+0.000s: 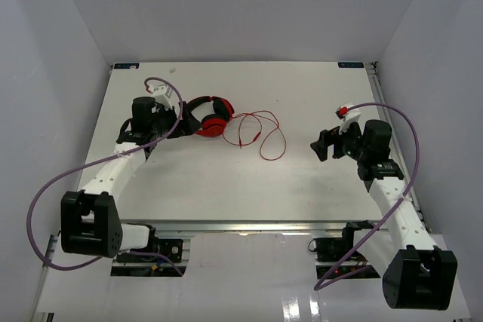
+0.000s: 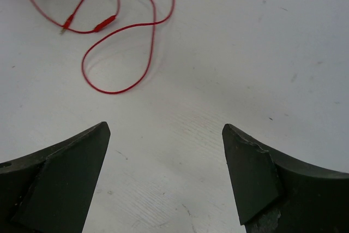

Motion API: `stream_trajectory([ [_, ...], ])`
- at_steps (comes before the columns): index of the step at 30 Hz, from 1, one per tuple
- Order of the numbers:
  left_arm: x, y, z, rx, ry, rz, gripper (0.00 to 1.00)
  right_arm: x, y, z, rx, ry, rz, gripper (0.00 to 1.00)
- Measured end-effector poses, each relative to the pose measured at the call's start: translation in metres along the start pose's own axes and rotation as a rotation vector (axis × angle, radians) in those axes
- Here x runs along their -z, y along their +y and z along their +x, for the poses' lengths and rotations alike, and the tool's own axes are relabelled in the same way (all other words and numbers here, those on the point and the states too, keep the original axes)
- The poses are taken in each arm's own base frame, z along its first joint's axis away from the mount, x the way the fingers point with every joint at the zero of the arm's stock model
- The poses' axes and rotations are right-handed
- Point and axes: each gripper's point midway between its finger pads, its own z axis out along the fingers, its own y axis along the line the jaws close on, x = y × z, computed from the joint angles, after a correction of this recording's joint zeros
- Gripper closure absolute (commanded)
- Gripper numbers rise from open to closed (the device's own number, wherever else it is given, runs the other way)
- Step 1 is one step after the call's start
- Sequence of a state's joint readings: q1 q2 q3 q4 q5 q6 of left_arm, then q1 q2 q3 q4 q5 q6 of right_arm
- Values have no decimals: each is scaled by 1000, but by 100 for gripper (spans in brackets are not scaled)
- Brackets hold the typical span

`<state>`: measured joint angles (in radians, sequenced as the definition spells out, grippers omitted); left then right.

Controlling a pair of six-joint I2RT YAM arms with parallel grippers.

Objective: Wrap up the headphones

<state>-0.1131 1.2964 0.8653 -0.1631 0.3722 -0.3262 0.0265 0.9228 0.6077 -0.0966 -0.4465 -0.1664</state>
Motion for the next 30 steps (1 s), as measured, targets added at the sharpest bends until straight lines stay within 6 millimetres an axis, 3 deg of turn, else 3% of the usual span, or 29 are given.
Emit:
stream_trajectory([
  [5, -18, 8, 15, 0, 67, 8, 2, 5, 47, 9, 184, -10, -316, 10],
  [8, -29, 13, 11, -4, 95, -4, 2, 8, 61, 12, 232, -26, -411, 10],
  [13, -53, 25, 2, -14, 117, -34, 3, 10, 66, 14, 274, -38, -449, 10],
  [19, -79, 43, 0, -23, 163, -83, 13, 11, 68, 13, 291, -49, -464, 10],
  [25, -113, 72, 1, -41, 214, -194, 13, 10, 68, 14, 295, -48, -470, 10],
  [30, -126, 91, -16, -85, 186, -294, 16, 10, 68, 14, 294, -46, -471, 10],
])
